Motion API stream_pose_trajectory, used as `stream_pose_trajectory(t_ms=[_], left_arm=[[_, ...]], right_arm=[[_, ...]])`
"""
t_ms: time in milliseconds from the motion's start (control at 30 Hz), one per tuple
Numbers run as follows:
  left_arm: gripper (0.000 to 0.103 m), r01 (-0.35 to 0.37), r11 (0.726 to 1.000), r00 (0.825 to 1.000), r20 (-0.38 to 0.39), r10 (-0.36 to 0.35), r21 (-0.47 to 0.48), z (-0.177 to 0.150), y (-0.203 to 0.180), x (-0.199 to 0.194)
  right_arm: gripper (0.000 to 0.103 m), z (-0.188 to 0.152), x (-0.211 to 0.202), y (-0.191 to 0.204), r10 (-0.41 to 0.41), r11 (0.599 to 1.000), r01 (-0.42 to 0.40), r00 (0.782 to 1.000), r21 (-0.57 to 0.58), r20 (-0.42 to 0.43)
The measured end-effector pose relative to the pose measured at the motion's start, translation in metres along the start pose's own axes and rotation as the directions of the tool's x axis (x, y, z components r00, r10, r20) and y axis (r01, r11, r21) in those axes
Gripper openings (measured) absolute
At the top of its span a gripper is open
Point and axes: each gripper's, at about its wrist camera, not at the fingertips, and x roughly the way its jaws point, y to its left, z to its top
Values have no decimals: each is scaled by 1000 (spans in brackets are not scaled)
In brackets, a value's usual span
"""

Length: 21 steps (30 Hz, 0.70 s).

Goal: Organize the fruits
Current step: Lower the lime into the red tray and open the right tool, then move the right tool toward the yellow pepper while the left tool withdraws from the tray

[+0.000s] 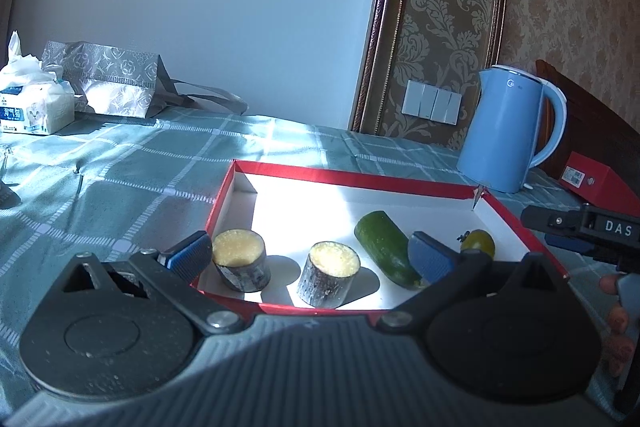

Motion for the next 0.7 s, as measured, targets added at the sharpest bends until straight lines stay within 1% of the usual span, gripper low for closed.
stream_pose_trajectory(t_ms=[33,100,200,267,367,400,433,567,633,700], left_arm=[[103,0,1000,1000,6,0,3,0,-1,-1],[103,-2,1000,1000,20,1,3,0,-1,-3],[103,-1,1000,999,43,1,1,-1,0,-9],[103,14,1000,999,30,-14,-4,-2,1,-11],[103,34,999,999,0,-34,-20,-4,3,-14],[103,31,999,999,-7,-31,-28,-5,4,-15],[103,29,999,999,-14,-30,-35,-6,5,-15],[103,54,996,998,-25,-56,-67,-10,7,-22],[103,63,996,997,-32,-65,-66,-12,6,-26],[103,75,996,996,-50,-77,-44,-14,1,-30]], right_arm=[[79,-3,-7,-5,7,1000,-7,1000,19,15],[79,-5,-20,-15,18,996,-19,1000,88,18],[80,-5,-37,-25,-21,991,17,999,133,29],[80,-9,-43,-28,-29,989,25,999,145,20],[80,-22,-43,-37,32,974,-15,997,228,-70],[80,-24,-41,-37,17,971,8,995,239,-100],[80,-24,-39,-36,1,971,28,993,237,-120],[84,-26,-38,-27,-19,982,44,991,184,-136],[84,-27,-38,-23,-36,986,59,989,159,-143],[84,-27,-36,-15,-62,990,81,985,112,-160]])
